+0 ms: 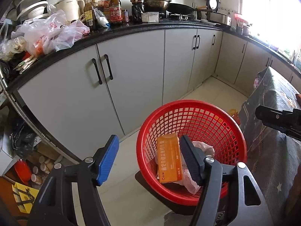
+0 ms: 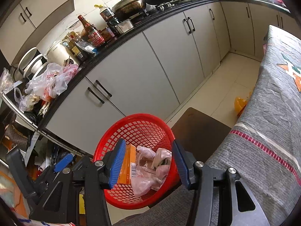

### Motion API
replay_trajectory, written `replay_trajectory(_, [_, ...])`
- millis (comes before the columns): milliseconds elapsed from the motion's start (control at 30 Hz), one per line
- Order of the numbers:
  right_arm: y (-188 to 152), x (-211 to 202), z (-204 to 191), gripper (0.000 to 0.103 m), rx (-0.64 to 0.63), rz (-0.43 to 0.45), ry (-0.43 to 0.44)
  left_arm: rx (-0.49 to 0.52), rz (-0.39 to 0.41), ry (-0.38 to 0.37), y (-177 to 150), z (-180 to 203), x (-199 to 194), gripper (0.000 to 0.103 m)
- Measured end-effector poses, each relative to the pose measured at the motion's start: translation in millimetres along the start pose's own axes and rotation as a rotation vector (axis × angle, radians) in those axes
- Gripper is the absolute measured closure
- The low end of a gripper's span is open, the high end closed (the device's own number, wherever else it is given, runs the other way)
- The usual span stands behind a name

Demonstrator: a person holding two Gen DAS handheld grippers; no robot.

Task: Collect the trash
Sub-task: 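Move both tools back over the table toward the wrappers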

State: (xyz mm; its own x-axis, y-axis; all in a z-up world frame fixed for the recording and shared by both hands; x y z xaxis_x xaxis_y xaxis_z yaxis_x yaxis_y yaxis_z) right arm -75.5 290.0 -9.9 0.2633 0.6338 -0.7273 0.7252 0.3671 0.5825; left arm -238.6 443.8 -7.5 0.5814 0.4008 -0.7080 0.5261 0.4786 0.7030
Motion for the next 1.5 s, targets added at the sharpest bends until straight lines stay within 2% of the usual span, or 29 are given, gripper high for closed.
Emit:
replay_trajectory(267, [1.3,-3.6,5.0,0.048,0.025,0.022,-0.025,-0.003,0.008,0.009,-1.2,-3.2,-14.6,0.037])
replay_trajectory(467, [3.6,-11.9,11.0,0.048,0.028,0.032,-0.099,0.019,0.035,0.022,0.5,-0.4,-35.9,0.034])
replay_trajectory(633, [1.4,-43.2,20.7,0.048,0.074,0.038,-0.062,0.049,0.063,0.039,2.6,9.6,-52.9,0.034])
replay_trajectory(833, [-5.3,-96.9,39.2,0.044,0.06,0.108,-0.104,0.087,0.091,0.028,3.1,28.0,-74.2,0.033])
replay_trajectory(1000, [-18.7,-147.8,72.5,0.044,0.085,0.161,-0.148,0.119,0.107,0.009,1.8,45.2,-90.9,0.032])
replay_trajectory(1233, [-45.1,-227.4,137.2,0.039,0.161,0.246,-0.253,0.187,0.134,-0.086,-2.9,86.4,-118.5,0.026])
replay_trajectory(1300, [-55.0,-249.9,159.3,0.037,0.195,0.265,-0.288,0.227,0.139,-0.118,-6.3,108.2,-124.3,0.025])
replay_trajectory(1400, [-73.2,-284.0,193.5,0.036,0.241,0.291,-0.357,0.293,0.125,-0.164,-11.6,139.3,-125.9,0.024])
replay_trajectory(1500, [-87.9,-312.3,223.7,0.035,0.285,0.312,-0.417,0.341,0.088,-0.257,-16.5,172.9,-127.9,0.024])
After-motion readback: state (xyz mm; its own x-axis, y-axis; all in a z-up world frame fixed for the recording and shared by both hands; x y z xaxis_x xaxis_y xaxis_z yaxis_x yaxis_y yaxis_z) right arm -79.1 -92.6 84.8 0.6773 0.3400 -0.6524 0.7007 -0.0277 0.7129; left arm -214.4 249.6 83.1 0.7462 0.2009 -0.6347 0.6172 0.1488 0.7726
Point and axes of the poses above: each gripper's, at about its wrist camera, not at the fingertips, and x roughly the way its jaws point, z to its right, y to its top, the point moved 2 cm from there along x, roughly the way its jaws point, and after that the axes turned 8 degrees about -y, right-handed, at the moved point
